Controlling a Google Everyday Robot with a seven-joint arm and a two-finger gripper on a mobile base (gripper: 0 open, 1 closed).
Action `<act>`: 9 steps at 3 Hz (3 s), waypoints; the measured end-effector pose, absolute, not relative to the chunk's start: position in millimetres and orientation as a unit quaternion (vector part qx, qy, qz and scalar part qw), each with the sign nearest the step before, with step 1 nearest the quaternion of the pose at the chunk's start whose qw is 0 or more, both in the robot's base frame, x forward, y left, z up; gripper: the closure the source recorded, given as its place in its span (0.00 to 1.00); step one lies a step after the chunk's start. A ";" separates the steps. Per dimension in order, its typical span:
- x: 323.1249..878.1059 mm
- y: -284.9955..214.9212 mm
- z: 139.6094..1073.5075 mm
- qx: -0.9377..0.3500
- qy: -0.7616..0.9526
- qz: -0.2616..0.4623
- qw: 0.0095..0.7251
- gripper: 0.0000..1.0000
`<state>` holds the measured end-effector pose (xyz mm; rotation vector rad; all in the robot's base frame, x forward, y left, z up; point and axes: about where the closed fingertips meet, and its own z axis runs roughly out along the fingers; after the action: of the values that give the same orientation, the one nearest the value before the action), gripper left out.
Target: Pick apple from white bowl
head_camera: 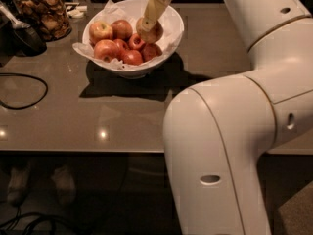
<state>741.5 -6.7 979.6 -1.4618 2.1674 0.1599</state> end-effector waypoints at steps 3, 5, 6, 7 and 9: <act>738.4 -26.8 984.1 -0.522 0.810 0.051 0.263 0.82; 738.4 -26.8 984.1 -0.522 0.810 0.051 0.263 0.36; 738.5 -26.8 984.1 -0.522 0.810 0.051 0.263 0.13; 738.5 -26.8 984.1 -0.522 0.810 0.051 0.263 0.00; 743.1 -27.0 978.7 -0.502 0.825 0.052 0.256 0.00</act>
Offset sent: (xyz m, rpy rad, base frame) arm -0.0124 -0.0312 0.0046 -0.0259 0.0000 -0.0407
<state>743.1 -27.0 978.7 -1.3617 2.2376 0.1405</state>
